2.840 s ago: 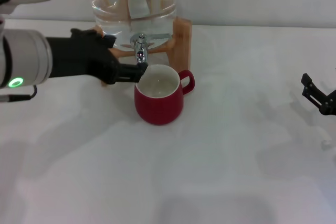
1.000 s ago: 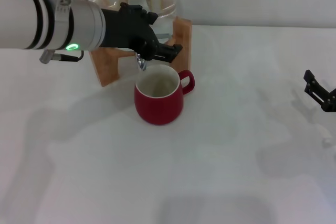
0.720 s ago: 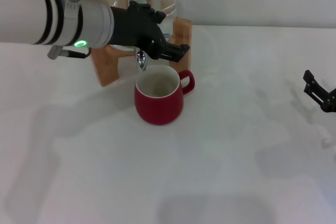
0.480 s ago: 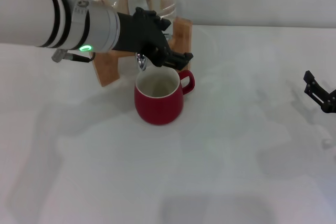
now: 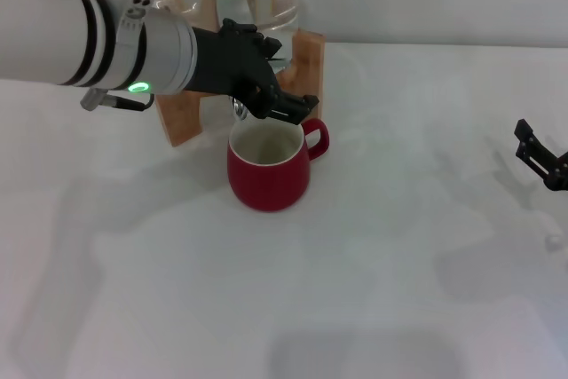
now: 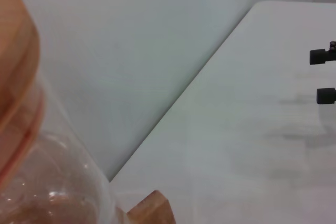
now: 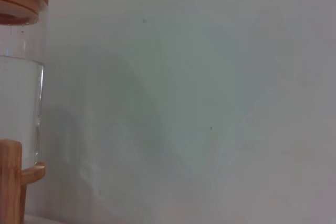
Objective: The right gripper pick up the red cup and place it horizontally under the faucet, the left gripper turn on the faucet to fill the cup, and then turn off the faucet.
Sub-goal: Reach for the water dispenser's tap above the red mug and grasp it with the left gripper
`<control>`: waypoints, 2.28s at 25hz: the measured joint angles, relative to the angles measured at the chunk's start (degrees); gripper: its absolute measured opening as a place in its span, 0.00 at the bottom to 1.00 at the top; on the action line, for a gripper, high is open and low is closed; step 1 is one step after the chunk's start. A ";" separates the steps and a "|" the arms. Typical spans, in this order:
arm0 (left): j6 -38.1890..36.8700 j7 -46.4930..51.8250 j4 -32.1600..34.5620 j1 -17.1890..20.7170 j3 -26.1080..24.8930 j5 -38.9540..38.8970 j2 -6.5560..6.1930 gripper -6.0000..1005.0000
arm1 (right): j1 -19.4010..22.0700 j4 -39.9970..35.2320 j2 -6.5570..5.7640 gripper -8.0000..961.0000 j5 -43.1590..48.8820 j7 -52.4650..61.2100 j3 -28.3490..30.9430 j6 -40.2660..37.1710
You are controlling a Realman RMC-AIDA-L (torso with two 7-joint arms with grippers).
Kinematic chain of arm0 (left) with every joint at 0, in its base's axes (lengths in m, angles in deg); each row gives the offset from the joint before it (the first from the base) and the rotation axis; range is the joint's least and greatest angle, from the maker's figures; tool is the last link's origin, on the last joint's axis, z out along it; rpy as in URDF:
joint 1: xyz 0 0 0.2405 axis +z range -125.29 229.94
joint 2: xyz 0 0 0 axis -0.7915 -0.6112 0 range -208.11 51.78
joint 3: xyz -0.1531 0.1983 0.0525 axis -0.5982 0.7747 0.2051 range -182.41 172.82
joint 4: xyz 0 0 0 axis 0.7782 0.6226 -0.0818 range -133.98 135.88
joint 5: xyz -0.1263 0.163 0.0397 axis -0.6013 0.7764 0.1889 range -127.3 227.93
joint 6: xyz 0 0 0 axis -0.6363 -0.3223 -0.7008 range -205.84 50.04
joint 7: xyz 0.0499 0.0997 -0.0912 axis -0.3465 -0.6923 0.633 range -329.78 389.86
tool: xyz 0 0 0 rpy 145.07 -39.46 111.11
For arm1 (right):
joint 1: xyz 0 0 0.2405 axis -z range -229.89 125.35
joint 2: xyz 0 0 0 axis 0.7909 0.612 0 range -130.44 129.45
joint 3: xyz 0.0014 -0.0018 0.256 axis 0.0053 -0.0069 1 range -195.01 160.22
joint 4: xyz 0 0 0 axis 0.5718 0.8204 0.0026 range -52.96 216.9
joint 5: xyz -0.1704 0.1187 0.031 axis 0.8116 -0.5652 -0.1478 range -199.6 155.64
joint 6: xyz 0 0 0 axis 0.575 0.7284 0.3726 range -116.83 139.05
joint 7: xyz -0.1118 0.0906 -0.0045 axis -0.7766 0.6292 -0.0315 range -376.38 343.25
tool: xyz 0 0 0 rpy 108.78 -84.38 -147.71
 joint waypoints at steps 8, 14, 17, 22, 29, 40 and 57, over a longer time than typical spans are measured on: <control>-2.30 -1.46 -0.22 -0.34 -0.36 -0.12 -0.09 0.88 | 0.11 0.00 -0.01 0.90 0.00 0.03 0.00 0.16; -3.07 -2.58 -2.57 -2.23 -0.38 -0.25 -0.20 0.88 | 0.07 0.00 -0.01 0.90 0.00 0.03 0.38 0.06; -3.20 -2.86 -3.95 -3.33 -0.39 -0.22 -0.19 0.88 | 0.13 0.00 0.02 0.90 0.00 0.03 0.60 0.01; -3.84 -3.67 -5.74 -4.33 -0.37 -0.34 -0.10 0.88 | 0.28 0.00 0.08 0.90 0.00 0.03 0.61 0.00; -3.95 -3.80 -6.46 -4.26 0.10 -0.35 0.01 0.88 | 0.33 0.00 0.09 0.90 0.00 0.03 0.62 -0.07; -4.04 -3.88 -6.68 -2.53 0.14 -0.32 0.14 0.88 | 0.29 0.00 0.09 0.90 0.00 0.03 0.62 -0.07; -6.34 -5.53 -6.72 -3.32 3.24 -1.97 0.08 0.88 | 0.39 0.00 0.08 0.90 0.00 0.02 0.61 -0.07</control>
